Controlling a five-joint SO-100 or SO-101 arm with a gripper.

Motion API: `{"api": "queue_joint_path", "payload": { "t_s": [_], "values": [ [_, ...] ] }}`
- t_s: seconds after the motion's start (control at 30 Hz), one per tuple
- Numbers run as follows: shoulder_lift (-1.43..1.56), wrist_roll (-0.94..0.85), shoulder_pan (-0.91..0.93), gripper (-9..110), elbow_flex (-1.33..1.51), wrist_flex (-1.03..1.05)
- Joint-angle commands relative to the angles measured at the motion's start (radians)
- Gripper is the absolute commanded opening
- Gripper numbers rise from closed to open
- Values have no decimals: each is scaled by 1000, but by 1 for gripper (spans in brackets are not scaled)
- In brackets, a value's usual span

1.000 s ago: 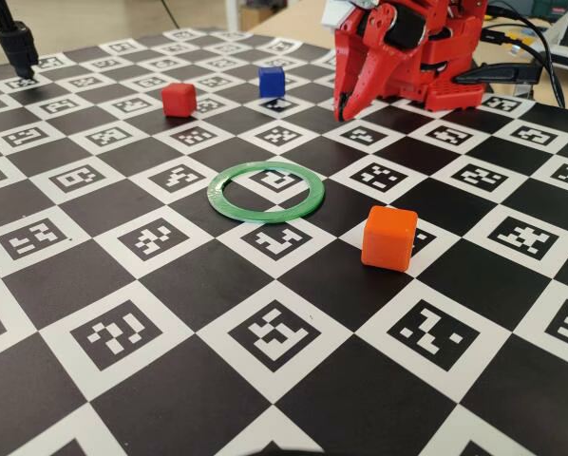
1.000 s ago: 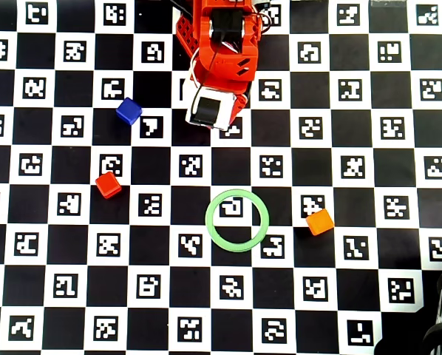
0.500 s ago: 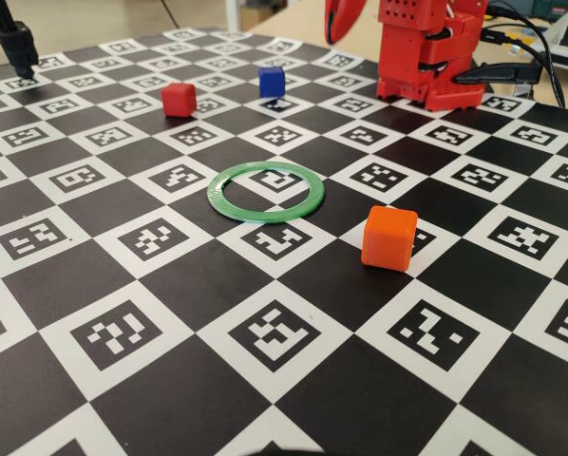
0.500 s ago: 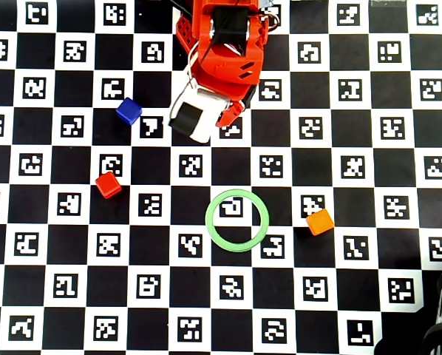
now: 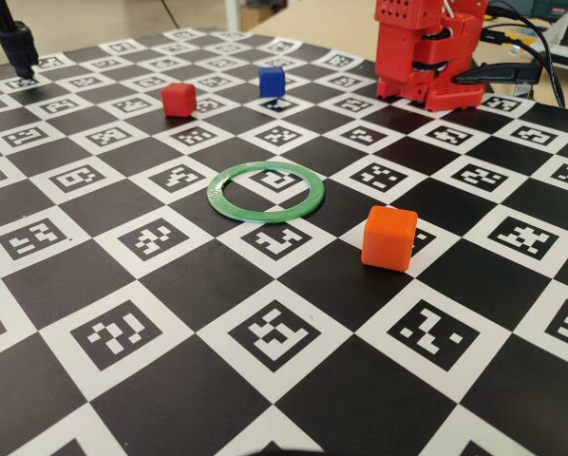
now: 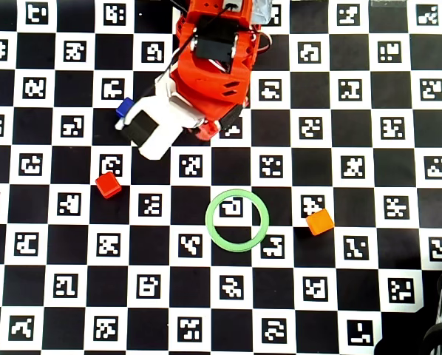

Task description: Grab the red cube then put it in the green circle then put the blue cube on top and finally the orange cube on top

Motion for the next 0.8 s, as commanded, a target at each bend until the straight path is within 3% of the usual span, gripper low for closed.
{"api": "queue_joint_path", "payload": {
  "t_s": [0.0, 0.4, 0.77],
  "values": [
    [-32, 34, 57, -6, -156, 95],
    [-195, 32, 225, -5, -236, 92],
    [-322, 183, 316, -3, -331, 58]
  ]
}}
